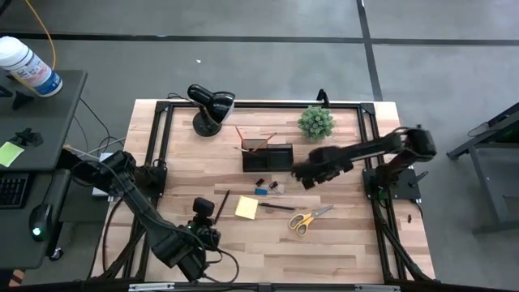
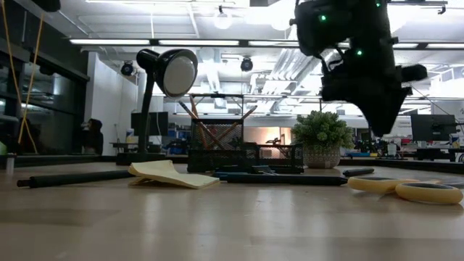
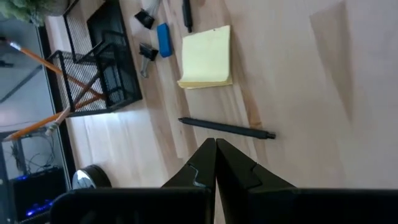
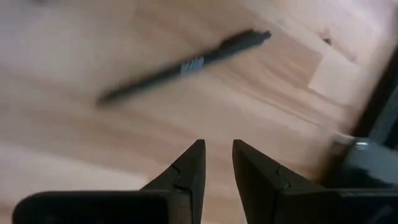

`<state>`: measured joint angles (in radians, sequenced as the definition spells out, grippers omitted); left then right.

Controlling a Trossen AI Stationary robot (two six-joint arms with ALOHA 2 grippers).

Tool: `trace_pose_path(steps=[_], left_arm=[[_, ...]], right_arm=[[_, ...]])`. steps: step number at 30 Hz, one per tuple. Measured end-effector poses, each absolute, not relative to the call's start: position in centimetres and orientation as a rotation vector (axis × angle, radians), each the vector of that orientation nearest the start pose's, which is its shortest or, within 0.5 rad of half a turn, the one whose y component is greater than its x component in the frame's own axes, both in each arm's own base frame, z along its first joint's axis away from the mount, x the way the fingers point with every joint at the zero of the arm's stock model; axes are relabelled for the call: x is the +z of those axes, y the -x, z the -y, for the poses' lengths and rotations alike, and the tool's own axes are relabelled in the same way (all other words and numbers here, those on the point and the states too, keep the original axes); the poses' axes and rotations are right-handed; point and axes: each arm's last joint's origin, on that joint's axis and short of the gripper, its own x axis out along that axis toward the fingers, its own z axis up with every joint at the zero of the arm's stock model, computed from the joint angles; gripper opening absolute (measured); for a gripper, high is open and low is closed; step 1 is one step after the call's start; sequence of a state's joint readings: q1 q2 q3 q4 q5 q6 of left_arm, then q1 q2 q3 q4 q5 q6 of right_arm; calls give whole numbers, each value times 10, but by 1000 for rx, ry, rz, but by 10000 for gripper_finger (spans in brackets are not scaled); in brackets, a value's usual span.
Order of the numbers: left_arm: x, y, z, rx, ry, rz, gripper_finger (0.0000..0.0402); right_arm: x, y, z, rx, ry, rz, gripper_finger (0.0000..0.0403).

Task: Pick and place office supplies into organizer
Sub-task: Put the top black pen into the black desk organizer

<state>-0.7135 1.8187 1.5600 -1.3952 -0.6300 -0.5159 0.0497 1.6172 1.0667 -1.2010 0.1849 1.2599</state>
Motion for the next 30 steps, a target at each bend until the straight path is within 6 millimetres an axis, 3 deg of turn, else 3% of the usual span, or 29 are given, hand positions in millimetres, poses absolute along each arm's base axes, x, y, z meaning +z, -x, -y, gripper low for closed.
trace_pose_path(steps=[7,21,30], left_arm=[[264,-276,178,315,-543,-1288,1],[280,-299,147,335,-529,-1295,1],[292,-308,135,357,-506,-1275,1]], right_arm=[[175,-238,19,-1217,-1029,-1121,81],[155,-222,55,-1386,-1133,-1007,123],[136,-214,65,-1384,-1199,-943,136]])
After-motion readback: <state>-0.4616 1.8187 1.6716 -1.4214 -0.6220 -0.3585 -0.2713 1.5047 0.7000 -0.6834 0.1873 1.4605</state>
